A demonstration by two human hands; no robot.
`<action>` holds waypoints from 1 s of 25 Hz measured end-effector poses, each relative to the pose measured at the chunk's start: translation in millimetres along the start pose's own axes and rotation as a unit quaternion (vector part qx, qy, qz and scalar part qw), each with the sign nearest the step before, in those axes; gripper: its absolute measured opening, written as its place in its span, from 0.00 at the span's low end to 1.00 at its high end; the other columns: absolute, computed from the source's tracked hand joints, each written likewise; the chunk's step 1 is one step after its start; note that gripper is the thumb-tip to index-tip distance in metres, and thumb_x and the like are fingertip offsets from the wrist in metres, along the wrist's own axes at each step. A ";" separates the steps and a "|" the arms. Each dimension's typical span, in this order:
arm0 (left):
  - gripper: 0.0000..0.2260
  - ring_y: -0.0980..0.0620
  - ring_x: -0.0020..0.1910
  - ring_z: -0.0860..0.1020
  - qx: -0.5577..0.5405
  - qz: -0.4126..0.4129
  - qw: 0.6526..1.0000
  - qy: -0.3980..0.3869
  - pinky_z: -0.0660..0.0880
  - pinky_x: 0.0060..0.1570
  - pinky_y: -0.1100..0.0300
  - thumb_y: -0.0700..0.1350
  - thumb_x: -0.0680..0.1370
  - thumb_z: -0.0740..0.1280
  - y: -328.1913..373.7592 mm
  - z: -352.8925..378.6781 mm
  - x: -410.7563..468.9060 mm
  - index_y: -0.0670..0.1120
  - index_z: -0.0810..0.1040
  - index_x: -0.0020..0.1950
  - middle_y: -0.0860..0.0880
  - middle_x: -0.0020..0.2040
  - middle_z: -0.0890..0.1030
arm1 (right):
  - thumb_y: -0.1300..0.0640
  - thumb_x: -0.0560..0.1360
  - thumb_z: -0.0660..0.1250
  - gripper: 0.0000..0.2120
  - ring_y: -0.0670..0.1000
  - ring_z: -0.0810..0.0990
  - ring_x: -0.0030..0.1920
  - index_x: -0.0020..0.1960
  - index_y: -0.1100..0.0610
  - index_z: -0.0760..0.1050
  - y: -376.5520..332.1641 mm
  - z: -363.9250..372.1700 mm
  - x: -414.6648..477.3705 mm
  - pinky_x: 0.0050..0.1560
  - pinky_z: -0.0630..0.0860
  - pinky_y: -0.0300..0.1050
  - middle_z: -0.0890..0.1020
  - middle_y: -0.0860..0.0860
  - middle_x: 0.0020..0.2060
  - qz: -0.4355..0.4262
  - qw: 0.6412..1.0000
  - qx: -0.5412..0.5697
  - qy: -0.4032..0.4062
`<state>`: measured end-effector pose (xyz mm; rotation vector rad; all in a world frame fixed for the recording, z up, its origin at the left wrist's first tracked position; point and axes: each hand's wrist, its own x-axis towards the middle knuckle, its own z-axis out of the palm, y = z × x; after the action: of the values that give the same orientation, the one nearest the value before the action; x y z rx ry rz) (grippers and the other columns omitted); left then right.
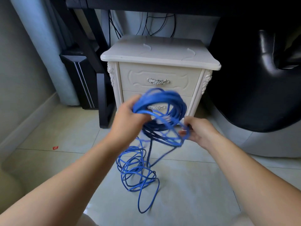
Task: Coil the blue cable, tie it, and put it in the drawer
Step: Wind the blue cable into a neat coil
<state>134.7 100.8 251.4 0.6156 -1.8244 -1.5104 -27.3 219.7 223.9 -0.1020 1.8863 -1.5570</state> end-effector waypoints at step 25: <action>0.06 0.40 0.37 0.73 0.304 -0.026 0.937 0.171 0.73 0.37 0.48 0.36 0.75 0.62 -22.5 5.1 34.1 0.46 0.67 0.44 0.49 0.35 0.74 | 0.33 0.47 0.78 0.71 0.40 0.54 0.77 0.73 0.32 0.30 -0.4 48.9 -70.6 0.76 0.57 0.47 0.51 0.39 0.78 -0.219 0.935 -0.189 -0.206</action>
<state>107.0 74.6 235.9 1.1451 -1.9904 -0.7743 53.0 211.2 253.1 -1.0016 1.8642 -1.2781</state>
